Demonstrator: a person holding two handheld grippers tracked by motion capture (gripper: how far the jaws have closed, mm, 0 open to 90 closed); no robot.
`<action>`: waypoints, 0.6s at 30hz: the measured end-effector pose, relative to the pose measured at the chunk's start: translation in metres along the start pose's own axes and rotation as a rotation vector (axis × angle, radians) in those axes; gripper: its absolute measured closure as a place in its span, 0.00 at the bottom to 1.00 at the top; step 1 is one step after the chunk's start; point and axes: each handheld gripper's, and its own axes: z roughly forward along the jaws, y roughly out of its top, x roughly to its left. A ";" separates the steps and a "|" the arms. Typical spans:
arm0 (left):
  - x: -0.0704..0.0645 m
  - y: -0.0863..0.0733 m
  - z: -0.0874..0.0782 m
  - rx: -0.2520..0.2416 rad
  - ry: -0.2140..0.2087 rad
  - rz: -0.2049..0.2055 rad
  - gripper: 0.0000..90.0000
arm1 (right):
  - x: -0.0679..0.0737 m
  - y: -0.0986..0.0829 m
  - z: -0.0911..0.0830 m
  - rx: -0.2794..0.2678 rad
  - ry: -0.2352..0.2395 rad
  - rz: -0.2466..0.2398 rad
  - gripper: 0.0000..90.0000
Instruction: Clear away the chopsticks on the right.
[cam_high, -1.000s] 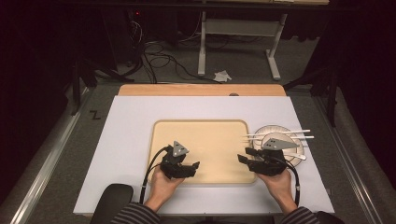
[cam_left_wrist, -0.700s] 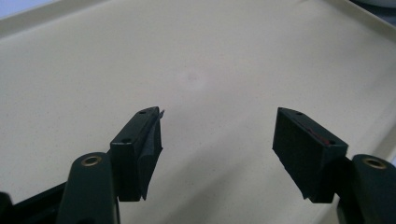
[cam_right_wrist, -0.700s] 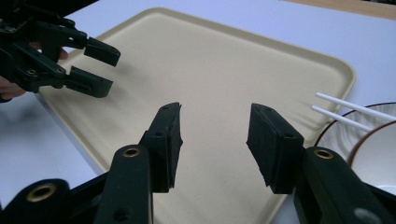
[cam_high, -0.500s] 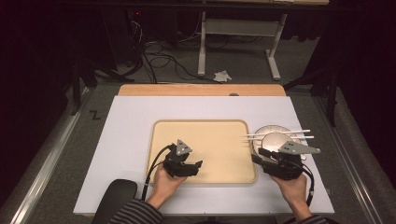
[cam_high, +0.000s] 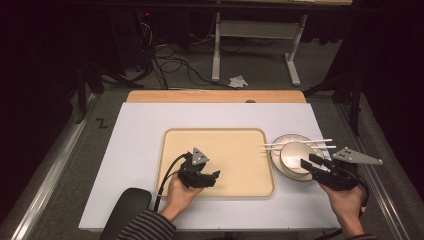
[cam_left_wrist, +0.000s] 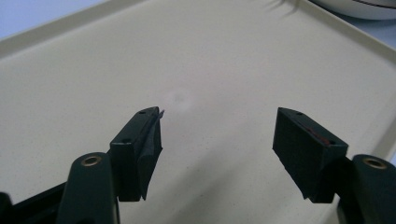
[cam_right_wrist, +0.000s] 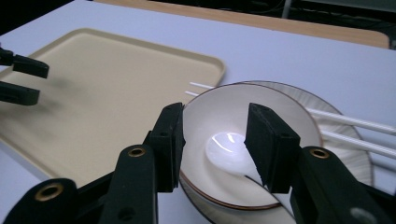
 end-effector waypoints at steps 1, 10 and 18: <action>0.000 0.001 0.000 -0.001 -0.001 -0.003 0.36 | -0.003 -0.001 -0.005 -0.006 -0.016 0.011 0.65; -0.002 0.004 0.005 -0.001 -0.011 0.007 0.36 | -0.027 -0.003 -0.035 -0.028 -0.092 0.027 0.68; -0.005 0.005 0.005 -0.012 -0.007 0.028 0.33 | -0.047 0.002 -0.052 0.001 -0.188 0.030 0.70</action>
